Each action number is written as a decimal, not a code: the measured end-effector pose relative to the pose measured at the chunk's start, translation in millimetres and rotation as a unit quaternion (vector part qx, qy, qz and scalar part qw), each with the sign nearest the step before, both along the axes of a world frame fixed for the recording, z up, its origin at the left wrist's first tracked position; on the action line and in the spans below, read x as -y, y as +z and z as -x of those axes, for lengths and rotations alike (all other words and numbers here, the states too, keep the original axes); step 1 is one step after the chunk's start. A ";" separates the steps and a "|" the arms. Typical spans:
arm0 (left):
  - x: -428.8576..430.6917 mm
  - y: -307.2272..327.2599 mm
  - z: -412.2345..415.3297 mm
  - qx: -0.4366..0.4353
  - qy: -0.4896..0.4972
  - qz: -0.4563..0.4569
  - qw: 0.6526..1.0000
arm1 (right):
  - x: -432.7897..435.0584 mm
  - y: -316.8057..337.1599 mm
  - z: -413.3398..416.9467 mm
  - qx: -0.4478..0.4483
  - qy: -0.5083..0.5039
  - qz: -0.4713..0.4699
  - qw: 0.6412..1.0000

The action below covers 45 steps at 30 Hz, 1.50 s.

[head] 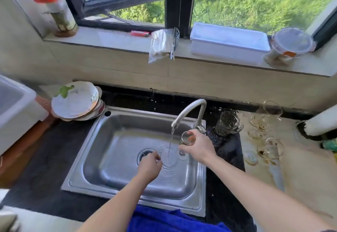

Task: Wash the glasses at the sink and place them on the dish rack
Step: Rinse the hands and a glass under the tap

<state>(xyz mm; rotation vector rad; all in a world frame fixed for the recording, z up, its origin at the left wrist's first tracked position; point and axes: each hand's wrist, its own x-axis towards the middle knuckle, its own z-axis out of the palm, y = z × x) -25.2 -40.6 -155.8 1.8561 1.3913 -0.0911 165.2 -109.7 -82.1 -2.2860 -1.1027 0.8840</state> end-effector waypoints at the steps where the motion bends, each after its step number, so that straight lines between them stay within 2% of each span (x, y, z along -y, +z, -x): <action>1: -0.9 -3.0 2.7 0.007 0.023 0.025 0.999 | -6.6 -5.1 7.3 -0.016 0.014 0.002 1.000; 4: -5.8 -10.8 8.0 0.065 0.119 0.100 0.986 | -24.1 -18.4 23.0 -0.063 0.021 -0.005 0.998; 6: -7.7 -13.4 7.2 0.114 0.205 0.177 0.956 | -33.6 -24.6 27.0 -0.084 0.006 -0.011 0.996; 9: -12.1 -14.3 -3.7 0.189 0.317 0.277 0.887 | -44.6 -27.4 29.4 -0.148 -0.048 -0.015 0.988; 13: -17.5 -15.0 -18.5 0.345 0.430 0.340 0.761 | -51.6 -19.2 33.3 -0.250 -0.090 -0.007 0.964; 15: -20.8 -15.0 -20.5 0.369 0.446 0.342 0.740 | -52.5 -15.7 32.0 -0.267 -0.069 0.004 0.961; 18: -26.0 -15.4 -16.2 0.330 0.423 0.353 0.766 | -55.4 -14.9 24.9 -0.259 0.003 0.001 0.966; 21: -29.4 -17.4 -8.6 0.280 0.387 0.373 0.796 | -60.8 -13.9 19.9 -0.270 0.014 -0.011 0.963; 25: -32.2 -16.4 -6.4 0.348 0.435 0.320 0.766 | -64.4 -10.0 25.4 -0.256 -0.005 0.002 0.967; 29: -37.1 -15.0 -0.5 0.307 0.414 0.333 0.790 | -64.8 -11.1 27.2 -0.249 0.083 -0.001 0.965; 31: -41.4 -14.2 -0.2 0.310 0.412 0.331 0.790 | -66.9 -9.2 24.7 -0.255 0.032 -0.007 0.966; 34: -47.3 -12.2 -3.8 0.342 0.424 0.334 0.770 | -67.7 -9.3 23.4 -0.208 -0.021 0.017 0.978; 36: -48.5 -13.1 -3.5 0.309 0.403 0.353 0.785 | -66.0 -10.2 21.6 -0.210 0.024 0.029 0.977; 38: -47.5 -10.7 -1.5 0.253 0.367 0.378 0.812 | -63.1 -7.4 19.9 -0.250 0.081 0.022 0.965; 40: -44.5 -6.4 -0.5 0.211 0.339 0.399 0.826 | -62.2 -1.5 18.8 -0.256 0.077 0.005 0.963; 43: -41.0 -7.3 -7.6 0.237 0.360 0.387 0.815 | -62.7 2.2 22.2 -0.224 0.023 -0.007 0.974; 45: -42.8 -7.9 -12.3 0.248 0.382 0.353 0.818 | -62.1 0.1 22.1 -0.219 0.026 -0.006 0.975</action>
